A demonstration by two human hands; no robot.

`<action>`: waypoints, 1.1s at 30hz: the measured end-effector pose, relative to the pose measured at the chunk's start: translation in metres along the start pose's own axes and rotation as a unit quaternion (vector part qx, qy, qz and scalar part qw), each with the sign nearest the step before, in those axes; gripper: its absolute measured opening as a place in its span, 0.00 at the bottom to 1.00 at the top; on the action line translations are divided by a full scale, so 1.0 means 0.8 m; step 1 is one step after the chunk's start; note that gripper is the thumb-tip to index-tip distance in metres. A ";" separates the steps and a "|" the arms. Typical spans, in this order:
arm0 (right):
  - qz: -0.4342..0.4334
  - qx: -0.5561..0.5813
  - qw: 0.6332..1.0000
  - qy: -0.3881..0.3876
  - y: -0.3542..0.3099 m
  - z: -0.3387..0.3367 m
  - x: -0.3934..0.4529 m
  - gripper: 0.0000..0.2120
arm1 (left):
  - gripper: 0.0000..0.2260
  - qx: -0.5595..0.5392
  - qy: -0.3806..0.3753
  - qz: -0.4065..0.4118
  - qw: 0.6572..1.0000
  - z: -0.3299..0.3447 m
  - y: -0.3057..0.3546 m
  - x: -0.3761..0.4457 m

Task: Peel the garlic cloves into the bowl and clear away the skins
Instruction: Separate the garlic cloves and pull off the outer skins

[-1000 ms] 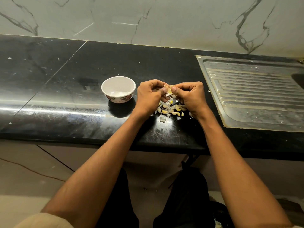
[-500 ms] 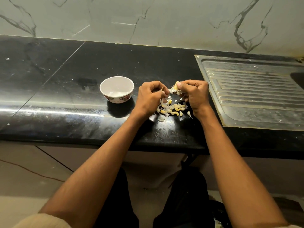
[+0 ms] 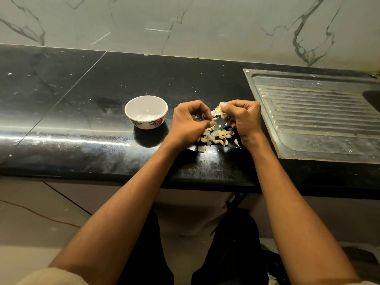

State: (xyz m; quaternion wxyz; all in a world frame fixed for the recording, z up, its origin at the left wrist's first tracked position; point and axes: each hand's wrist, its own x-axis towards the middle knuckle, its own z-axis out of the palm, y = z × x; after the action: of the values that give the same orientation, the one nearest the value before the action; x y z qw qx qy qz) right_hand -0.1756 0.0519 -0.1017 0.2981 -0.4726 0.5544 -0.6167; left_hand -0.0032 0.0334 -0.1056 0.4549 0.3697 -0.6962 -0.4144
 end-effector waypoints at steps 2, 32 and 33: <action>0.000 0.005 1.000 -0.001 0.001 0.000 0.000 0.07 | 0.04 -0.018 0.002 0.004 1.000 -0.001 0.000 0.002; -0.021 -0.015 0.995 -0.097 -0.006 0.004 -0.011 0.01 | 0.03 0.005 0.065 -0.003 0.998 0.002 -0.009 0.006; -0.020 -0.019 0.996 -0.089 -0.006 0.005 -0.011 0.01 | 0.04 0.009 0.059 -0.003 0.998 0.002 -0.009 0.007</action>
State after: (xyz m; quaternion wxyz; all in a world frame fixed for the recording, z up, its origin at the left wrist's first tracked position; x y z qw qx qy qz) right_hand -0.1681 0.0591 -0.0997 0.3247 -0.5421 0.5276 -0.5678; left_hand -0.0055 0.0261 -0.1109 0.4909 0.3998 -0.6706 -0.3867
